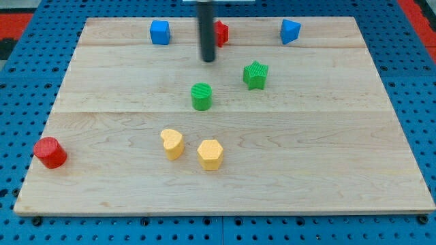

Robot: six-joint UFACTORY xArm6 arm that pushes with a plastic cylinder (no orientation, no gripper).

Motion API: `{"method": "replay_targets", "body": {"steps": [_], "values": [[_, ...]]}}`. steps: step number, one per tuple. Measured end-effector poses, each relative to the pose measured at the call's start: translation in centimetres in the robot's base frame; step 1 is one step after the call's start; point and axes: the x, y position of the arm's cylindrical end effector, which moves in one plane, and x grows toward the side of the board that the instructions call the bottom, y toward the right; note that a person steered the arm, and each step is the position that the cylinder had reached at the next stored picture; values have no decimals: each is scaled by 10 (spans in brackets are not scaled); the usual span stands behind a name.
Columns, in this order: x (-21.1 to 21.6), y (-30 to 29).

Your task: Place green star below red star

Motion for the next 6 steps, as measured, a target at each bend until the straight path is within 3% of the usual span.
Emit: {"method": "replay_targets", "body": {"steps": [1, 2, 3, 4, 5, 6], "values": [[5, 107], [68, 138], [64, 79], [11, 54], [0, 53], [50, 121]]}}
